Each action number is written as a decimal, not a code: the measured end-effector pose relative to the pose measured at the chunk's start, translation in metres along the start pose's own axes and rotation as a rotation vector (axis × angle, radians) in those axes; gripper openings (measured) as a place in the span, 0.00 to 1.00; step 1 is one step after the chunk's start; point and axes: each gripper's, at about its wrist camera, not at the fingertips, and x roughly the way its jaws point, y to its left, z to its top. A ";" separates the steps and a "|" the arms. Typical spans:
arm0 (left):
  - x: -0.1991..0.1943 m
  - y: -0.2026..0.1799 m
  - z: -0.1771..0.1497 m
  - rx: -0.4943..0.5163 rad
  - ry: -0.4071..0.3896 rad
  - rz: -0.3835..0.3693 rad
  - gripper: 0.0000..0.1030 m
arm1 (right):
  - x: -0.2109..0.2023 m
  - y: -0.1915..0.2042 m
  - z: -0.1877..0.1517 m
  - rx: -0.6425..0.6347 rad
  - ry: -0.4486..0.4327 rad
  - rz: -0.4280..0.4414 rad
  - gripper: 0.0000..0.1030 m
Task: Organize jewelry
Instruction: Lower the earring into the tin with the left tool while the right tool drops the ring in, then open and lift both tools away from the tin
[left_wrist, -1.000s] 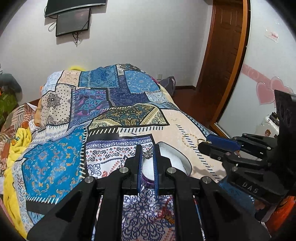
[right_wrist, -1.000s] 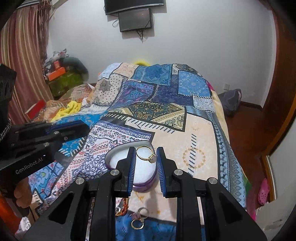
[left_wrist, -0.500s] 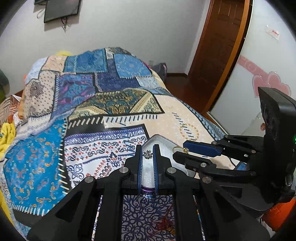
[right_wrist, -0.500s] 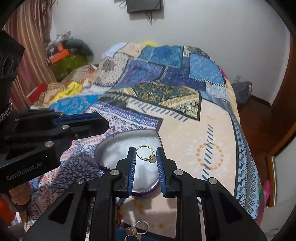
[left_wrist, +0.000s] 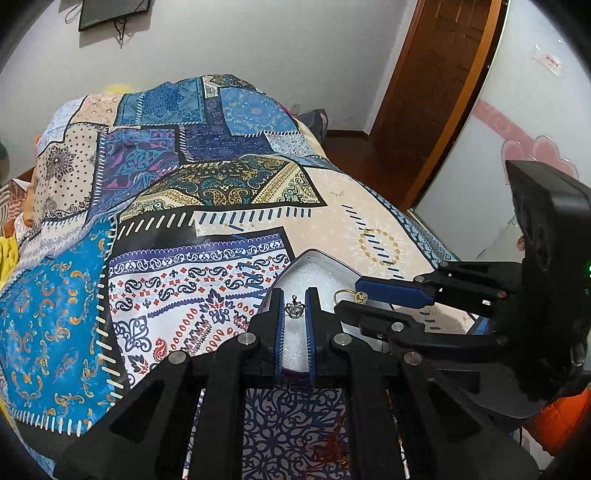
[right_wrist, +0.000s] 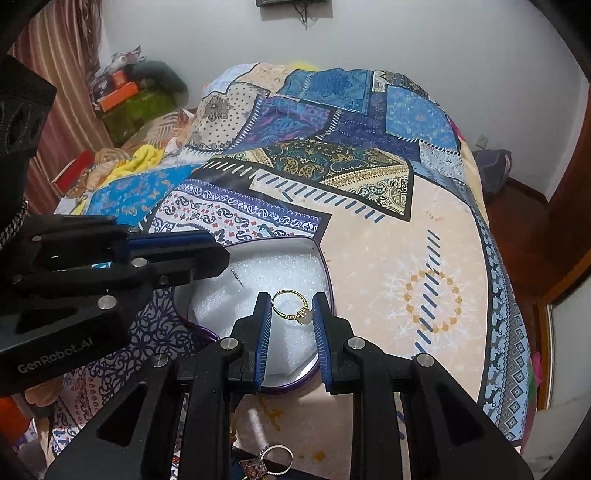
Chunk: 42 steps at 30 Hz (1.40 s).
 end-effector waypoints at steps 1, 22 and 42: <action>-0.001 0.000 0.000 0.002 -0.004 0.005 0.09 | 0.001 0.000 0.000 -0.001 0.003 0.000 0.20; -0.040 -0.002 -0.005 0.017 -0.038 0.091 0.29 | -0.026 0.010 -0.001 -0.020 -0.036 -0.056 0.30; -0.099 -0.020 -0.034 0.039 -0.054 0.165 0.36 | -0.093 0.022 -0.025 0.020 -0.116 -0.076 0.31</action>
